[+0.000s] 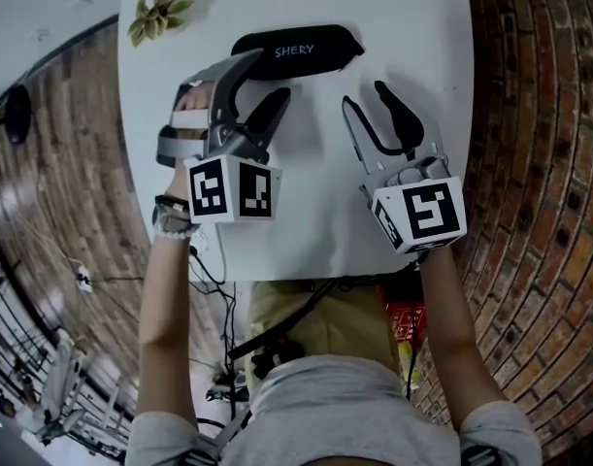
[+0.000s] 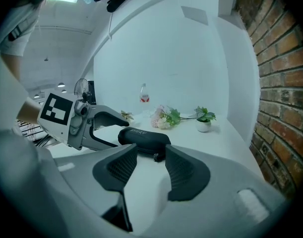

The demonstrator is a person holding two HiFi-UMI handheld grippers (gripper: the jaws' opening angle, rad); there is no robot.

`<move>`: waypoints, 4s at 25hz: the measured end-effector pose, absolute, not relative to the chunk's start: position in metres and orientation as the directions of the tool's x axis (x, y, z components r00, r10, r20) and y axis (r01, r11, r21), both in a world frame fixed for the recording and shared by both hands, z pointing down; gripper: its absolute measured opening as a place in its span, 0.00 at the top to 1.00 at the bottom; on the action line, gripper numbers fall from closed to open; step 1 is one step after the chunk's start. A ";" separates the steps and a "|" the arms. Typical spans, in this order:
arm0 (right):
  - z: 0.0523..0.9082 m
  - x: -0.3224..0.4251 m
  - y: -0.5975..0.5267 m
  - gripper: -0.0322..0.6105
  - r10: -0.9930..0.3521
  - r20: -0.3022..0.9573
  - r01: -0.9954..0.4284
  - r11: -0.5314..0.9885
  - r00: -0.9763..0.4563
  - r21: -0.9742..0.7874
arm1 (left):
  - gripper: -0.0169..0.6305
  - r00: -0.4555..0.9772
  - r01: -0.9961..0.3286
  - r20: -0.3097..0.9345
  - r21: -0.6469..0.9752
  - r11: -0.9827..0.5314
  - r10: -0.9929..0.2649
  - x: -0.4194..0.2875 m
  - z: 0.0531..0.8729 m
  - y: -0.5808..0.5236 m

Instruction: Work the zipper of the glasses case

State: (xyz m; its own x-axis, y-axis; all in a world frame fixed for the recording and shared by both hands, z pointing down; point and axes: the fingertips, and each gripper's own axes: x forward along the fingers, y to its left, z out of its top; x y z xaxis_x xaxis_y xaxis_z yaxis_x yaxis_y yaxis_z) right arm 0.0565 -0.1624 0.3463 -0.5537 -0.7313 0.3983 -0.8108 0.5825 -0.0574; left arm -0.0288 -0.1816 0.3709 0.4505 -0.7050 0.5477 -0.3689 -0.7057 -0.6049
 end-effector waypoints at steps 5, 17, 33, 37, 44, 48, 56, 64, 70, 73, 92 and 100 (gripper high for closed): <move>0.349 0.059 -0.165 0.67 -0.734 0.401 -0.814 0.577 -0.548 -0.057 | 0.51 0.439 -0.329 0.575 -0.612 -0.719 -0.690 -0.026 0.378 -0.188; 0.357 0.050 -0.181 0.69 -0.741 0.400 -0.815 0.578 -0.539 -0.026 | 0.51 0.431 -0.292 0.575 -0.640 -0.710 -0.695 -0.029 0.379 -0.210; 0.374 0.033 -0.205 0.76 -0.747 0.429 -0.809 0.585 -0.509 0.058 | 0.57 0.453 -0.284 0.573 -0.633 -0.720 -0.683 -0.034 0.377 -0.216; 0.374 0.030 -0.208 0.78 -0.747 0.429 -0.801 0.593 -0.508 0.085 | 0.58 0.447 -0.273 0.570 -0.646 -0.713 -0.689 -0.034 0.377 -0.217; 0.375 0.034 -0.211 0.84 -0.761 0.434 -0.815 0.571 -0.481 0.098 | 0.58 0.441 -0.264 0.566 -0.660 -0.703 -0.697 -0.033 0.378 -0.217; 0.375 0.033 -0.211 0.84 -0.762 0.437 -0.818 0.568 -0.478 0.095 | 0.58 0.438 -0.266 0.566 -0.660 -0.703 -0.698 -0.034 0.378 -0.216; 0.379 0.036 -0.211 0.90 -0.762 0.446 -0.834 0.548 -0.470 0.057 | 0.58 0.441 -0.270 0.566 -0.657 -0.704 -0.697 -0.035 0.379 -0.217; 0.378 0.038 -0.208 0.91 -0.748 0.459 -0.834 0.551 -0.478 0.029 | 0.58 0.437 -0.268 0.568 -0.658 -0.704 -0.698 -0.035 0.379 -0.217; 0.377 0.042 -0.205 0.91 -0.747 0.464 -0.836 0.549 -0.477 0.024 | 0.58 0.439 -0.268 0.568 -0.656 -0.705 -0.696 -0.035 0.379 -0.218; 0.379 0.038 -0.209 0.91 -0.751 0.471 -0.822 0.562 -0.463 0.088 | 0.58 0.440 -0.267 0.568 -0.657 -0.705 -0.696 -0.034 0.379 -0.217; 0.379 0.041 -0.207 0.95 -0.755 0.472 -0.844 0.534 -0.456 0.039 | 0.58 0.437 -0.273 0.563 -0.661 -0.699 -0.702 -0.035 0.378 -0.219; 0.375 0.040 -0.201 0.95 -0.741 0.470 -0.833 0.553 -0.480 0.021 | 0.57 0.427 -0.275 0.566 -0.662 -0.698 -0.705 -0.035 0.378 -0.219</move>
